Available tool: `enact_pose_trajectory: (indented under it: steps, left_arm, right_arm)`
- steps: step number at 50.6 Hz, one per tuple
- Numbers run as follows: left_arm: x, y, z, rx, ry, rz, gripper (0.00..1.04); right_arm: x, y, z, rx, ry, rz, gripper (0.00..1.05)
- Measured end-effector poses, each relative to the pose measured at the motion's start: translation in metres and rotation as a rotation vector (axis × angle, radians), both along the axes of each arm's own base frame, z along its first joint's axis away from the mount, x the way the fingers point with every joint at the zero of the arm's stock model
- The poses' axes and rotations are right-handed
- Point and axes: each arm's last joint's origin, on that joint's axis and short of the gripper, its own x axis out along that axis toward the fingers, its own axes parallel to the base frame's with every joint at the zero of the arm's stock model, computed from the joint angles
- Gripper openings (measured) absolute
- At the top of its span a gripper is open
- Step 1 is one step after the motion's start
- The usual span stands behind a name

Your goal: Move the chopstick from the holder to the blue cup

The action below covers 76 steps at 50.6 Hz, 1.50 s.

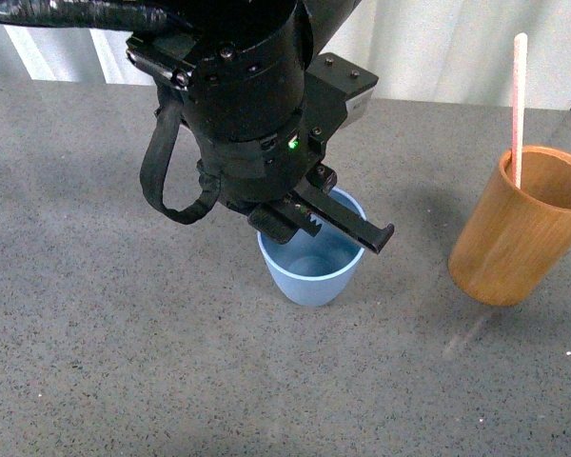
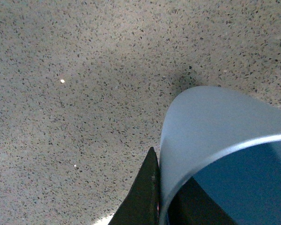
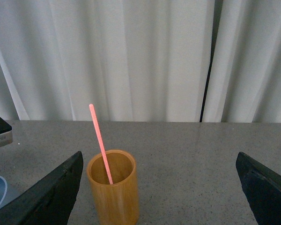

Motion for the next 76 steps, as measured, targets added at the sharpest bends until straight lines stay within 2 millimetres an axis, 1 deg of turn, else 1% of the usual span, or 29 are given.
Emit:
enact_pose_trajectory:
  steps: [5, 10, 11, 12, 16, 17, 22, 27, 30, 31, 33, 36, 37, 41, 44, 47, 50, 51, 53, 54, 56, 59, 62, 68, 71, 72, 76]
  left_arm:
    - [0.002, 0.000, -0.007, 0.014, 0.001, 0.005, 0.03]
    - [0.004, -0.001, -0.008, 0.006, -0.003, 0.013, 0.03]
    - [0.004, -0.001, -0.008, 0.002, -0.002, 0.017, 0.05]
    - [0.004, -0.002, -0.007, -0.002, -0.002, 0.017, 0.10]
    - [0.005, -0.001, -0.006, -0.017, 0.008, 0.022, 0.25]
    - [0.006, -0.001, -0.004, -0.022, 0.008, 0.027, 0.30]
    - [0.010, 0.005, 0.009, -0.043, -0.002, 0.041, 0.48]
    - [0.014, 0.015, 0.030, -0.073, -0.036, 0.065, 0.64]
    - [0.016, 0.021, 0.041, -0.089, -0.055, 0.078, 0.71]
    - [0.017, 0.026, 0.049, -0.104, -0.069, 0.087, 0.77]
    - [0.018, 0.033, 0.059, -0.122, -0.092, 0.101, 0.84]
    - [0.015, 0.050, 0.079, -0.161, -0.138, 0.127, 0.98]
    - [0.013, 0.055, 0.084, -0.174, -0.151, 0.132, 1.00]
    - [0.007, 0.070, 0.096, -0.213, -0.203, 0.156, 0.97]
    - [-0.006, 0.090, 0.108, -0.282, -0.286, 0.189, 0.98]
    - [-0.023, 0.113, 0.119, -0.340, -0.417, 0.246, 0.98]
    - [-0.048, 0.141, 0.130, -0.397, -0.602, 0.335, 0.98]
    - [-0.052, 0.144, 0.131, -0.402, -0.625, 0.345, 0.98]
    - [-0.068, 0.158, 0.133, -0.422, -0.721, 0.401, 0.98]
    - [-0.072, 0.161, 0.134, -0.427, -0.743, 0.414, 0.98]
    - [-0.090, 0.173, 0.133, -0.452, -0.814, 0.455, 0.98]
    - [-0.109, 0.182, 0.129, -0.467, -0.852, 0.485, 0.98]
    - [-0.118, 0.185, 0.126, -0.476, -0.864, 0.495, 0.98]
    - [-0.120, 0.185, 0.129, -0.495, -0.876, 0.492, 0.98]
    - [-0.119, 0.184, 0.125, -0.490, -0.861, 0.492, 0.98]
    - [-0.118, 0.184, 0.124, -0.487, -0.865, 0.491, 0.97]
    - [-0.122, 0.187, 0.114, -0.513, -0.952, 0.472, 0.85]
  right_arm:
    - [0.000, 0.000, 0.000, 0.000, 0.000, 0.000, 0.95]
    - [0.000, 0.000, 0.000, 0.000, 0.000, 0.000, 0.95]
    - [0.000, 0.000, 0.000, 0.000, 0.000, 0.000, 0.95]
    - [0.000, 0.000, 0.000, 0.000, 0.000, 0.000, 0.95]
    - [0.000, 0.000, 0.000, 0.000, 0.000, 0.000, 0.95]
    - [0.000, 0.000, 0.000, 0.000, 0.000, 0.000, 0.95]
    - [0.000, 0.000, 0.000, 0.000, 0.000, 0.000, 0.95]
    - [0.000, 0.000, 0.000, 0.000, 0.000, 0.000, 0.95]
    - [0.000, 0.000, 0.000, 0.000, 0.000, 0.000, 0.95]
    - [0.000, 0.000, 0.000, 0.000, 0.000, 0.000, 0.95]
    - [0.000, 0.000, 0.000, 0.000, 0.000, 0.000, 0.95]
    - [0.000, 0.000, 0.000, 0.000, 0.000, 0.000, 0.95]
    - [0.000, 0.000, 0.000, 0.000, 0.000, 0.000, 0.95]
    - [0.000, 0.000, 0.000, 0.000, 0.000, 0.000, 0.95]
    - [0.000, 0.000, 0.000, 0.000, 0.000, 0.000, 0.95]
    - [0.000, 0.000, 0.000, 0.000, 0.000, 0.000, 0.95]
    - [0.000, 0.000, 0.000, 0.000, 0.000, 0.000, 0.95]
    - [0.000, 0.000, 0.000, 0.000, 0.000, 0.000, 0.95]
    - [0.000, 0.000, 0.000, 0.000, 0.000, 0.000, 0.95]
    - [0.000, 0.000, 0.000, 0.000, 0.000, 0.000, 0.95]
    - [0.000, 0.000, 0.000, 0.000, 0.000, 0.000, 0.95]
    - [0.000, 0.000, 0.000, 0.000, 0.000, 0.000, 0.95]
    - [0.000, 0.000, 0.000, 0.000, 0.000, 0.000, 0.95]
    - [0.000, 0.000, 0.000, 0.000, 0.000, 0.001, 0.95]
    - [0.000, 0.000, 0.000, 0.000, 0.000, -0.001, 0.95]
    - [0.000, 0.000, 0.000, 0.000, 0.000, 0.000, 0.95]
    - [0.000, 0.000, 0.000, 0.000, 0.000, 0.000, 0.95]
